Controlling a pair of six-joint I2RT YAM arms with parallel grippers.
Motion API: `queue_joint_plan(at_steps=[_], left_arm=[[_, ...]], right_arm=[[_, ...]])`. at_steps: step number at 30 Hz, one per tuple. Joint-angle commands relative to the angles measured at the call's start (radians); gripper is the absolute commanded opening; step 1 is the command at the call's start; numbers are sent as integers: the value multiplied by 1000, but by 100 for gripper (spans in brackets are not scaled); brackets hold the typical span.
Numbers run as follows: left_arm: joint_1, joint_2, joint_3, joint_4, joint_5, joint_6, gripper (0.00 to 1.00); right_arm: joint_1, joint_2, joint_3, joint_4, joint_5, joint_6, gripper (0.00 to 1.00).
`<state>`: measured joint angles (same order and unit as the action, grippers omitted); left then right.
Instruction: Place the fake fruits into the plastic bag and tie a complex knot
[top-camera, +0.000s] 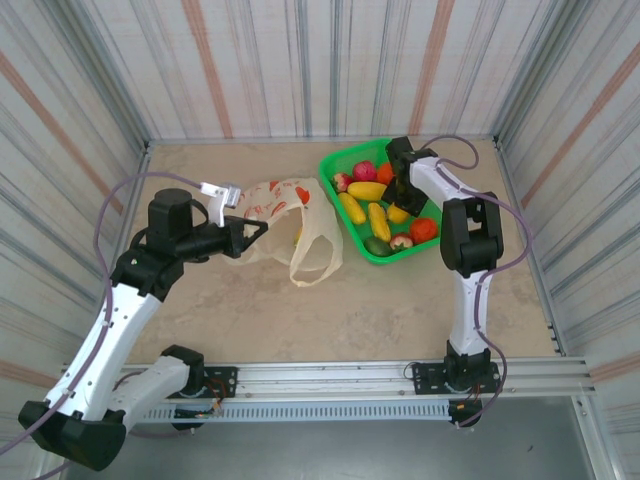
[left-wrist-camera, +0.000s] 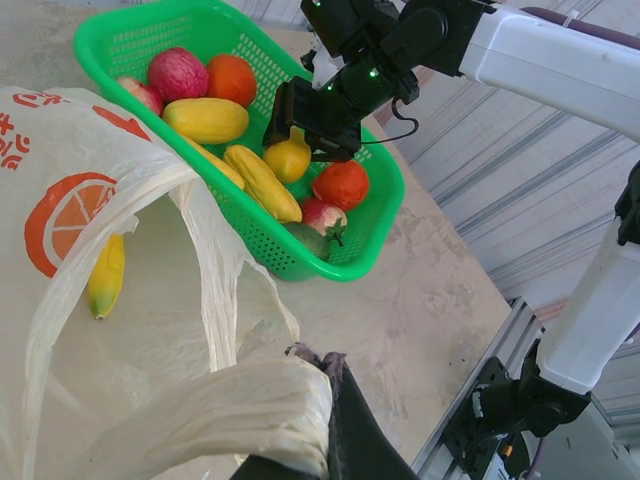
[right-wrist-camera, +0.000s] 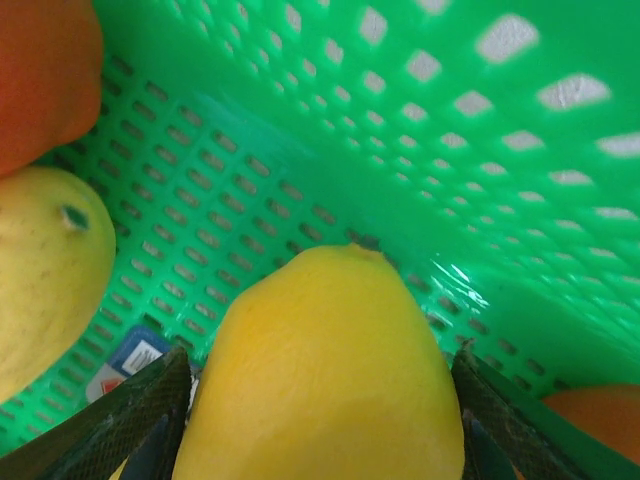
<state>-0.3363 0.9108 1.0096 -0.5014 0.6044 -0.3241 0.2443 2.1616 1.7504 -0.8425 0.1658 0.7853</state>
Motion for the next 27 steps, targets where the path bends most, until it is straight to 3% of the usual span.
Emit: queue_joint_plan(at_steps=[1, 7, 11, 16, 22, 27], left_arm=[[-3, -13, 23, -22, -17, 27, 0], [-3, -25, 27, -27, -27, 26, 0], [-4, -32, 41, -51, -50, 35, 0], [0, -41, 45, -74, -101, 39, 0], [10, -55, 50, -93, -130, 48, 0], [18, -56, 61, -106, -153, 52, 0]], right_arm=[[-1, 29, -6, 17, -35, 18, 68], [1, -16, -30, 34, -51, 1, 55], [12, -143, -100, 82, -8, -35, 50], [42, -351, -211, 210, -49, -156, 43], [150, -595, -365, 450, -361, -318, 44], [324, -673, -432, 576, -570, -371, 43]])
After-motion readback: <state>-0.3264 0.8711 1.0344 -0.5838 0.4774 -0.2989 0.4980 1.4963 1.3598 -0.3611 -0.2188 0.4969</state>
